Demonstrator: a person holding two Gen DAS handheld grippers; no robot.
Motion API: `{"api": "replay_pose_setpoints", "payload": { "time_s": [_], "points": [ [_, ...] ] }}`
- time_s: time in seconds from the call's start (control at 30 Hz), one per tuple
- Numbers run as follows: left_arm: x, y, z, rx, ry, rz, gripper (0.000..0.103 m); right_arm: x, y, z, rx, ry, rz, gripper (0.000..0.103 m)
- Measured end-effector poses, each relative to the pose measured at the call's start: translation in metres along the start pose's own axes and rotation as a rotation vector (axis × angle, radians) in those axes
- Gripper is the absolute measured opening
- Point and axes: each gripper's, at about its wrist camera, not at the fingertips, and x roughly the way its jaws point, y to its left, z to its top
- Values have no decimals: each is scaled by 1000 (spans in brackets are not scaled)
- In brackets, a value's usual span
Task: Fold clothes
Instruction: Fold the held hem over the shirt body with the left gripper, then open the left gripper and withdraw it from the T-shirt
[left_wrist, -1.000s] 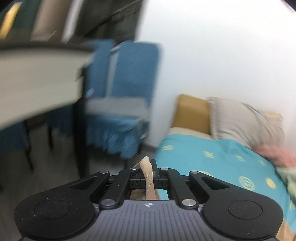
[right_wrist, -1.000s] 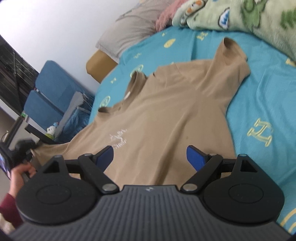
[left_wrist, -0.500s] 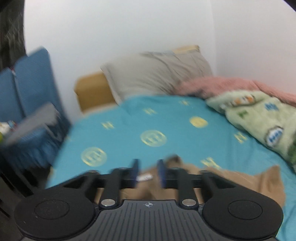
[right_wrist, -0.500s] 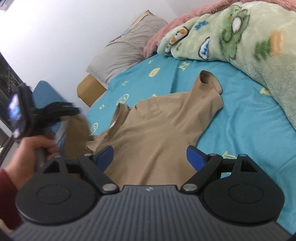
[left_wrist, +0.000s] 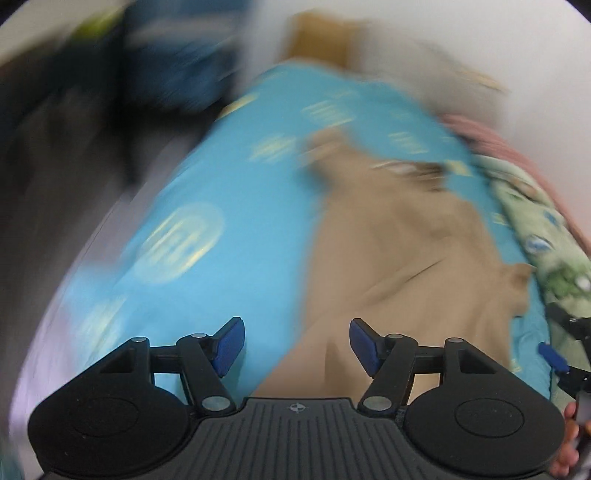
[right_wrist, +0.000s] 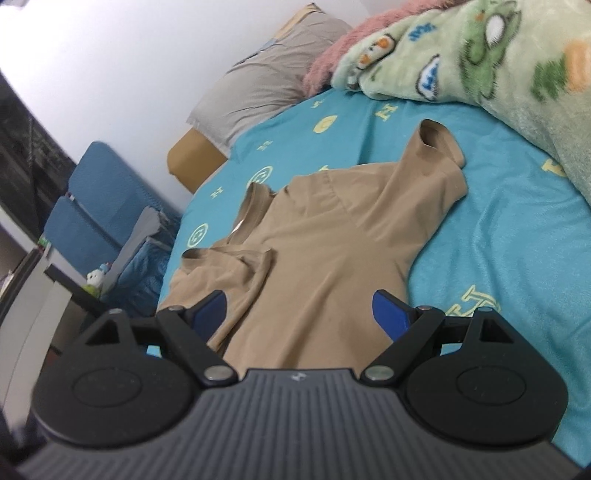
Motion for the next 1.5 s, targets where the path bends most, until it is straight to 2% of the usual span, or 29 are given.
{"api": "replay_pose_setpoints", "payload": {
  "time_s": [0.07,0.17,0.27,0.4,0.53,0.6,0.67,0.77,0.87,0.97,1.1,1.23,1.5],
  "points": [
    [-11,43,-22,-134,63,23,66,-6,6,-5,-22,10,7,88],
    [-20,81,-47,-243,144,57,66,-18,13,-12,-43,29,15,88],
    [-21,104,-62,-277,192,84,65,-35,12,-18,4,53,28,88],
    [-27,111,-70,-265,184,81,64,-55,7,-29,101,80,30,88],
    [-32,106,-78,-249,182,65,47,-69,10,-40,126,83,20,88],
    [-26,93,-79,-219,206,27,33,-70,12,-43,119,96,17,88],
    [-28,87,-82,-187,206,4,10,-66,15,-46,98,110,2,88],
    [-40,71,-85,-83,167,3,5,-59,16,-51,72,134,-25,88],
    [-73,48,-92,65,56,31,4,-57,14,-52,85,150,-20,88],
    [-113,17,-105,283,-112,71,4,-59,16,-50,79,137,-9,88],
    [-153,-38,-146,624,-284,59,4,-64,18,-44,78,107,7,88],
    [-152,-88,-194,872,-255,-10,4,-71,19,-37,78,75,26,88],
    [-99,-115,-204,846,-9,-70,7,-80,25,-31,24,73,52,88]
  ]
}}
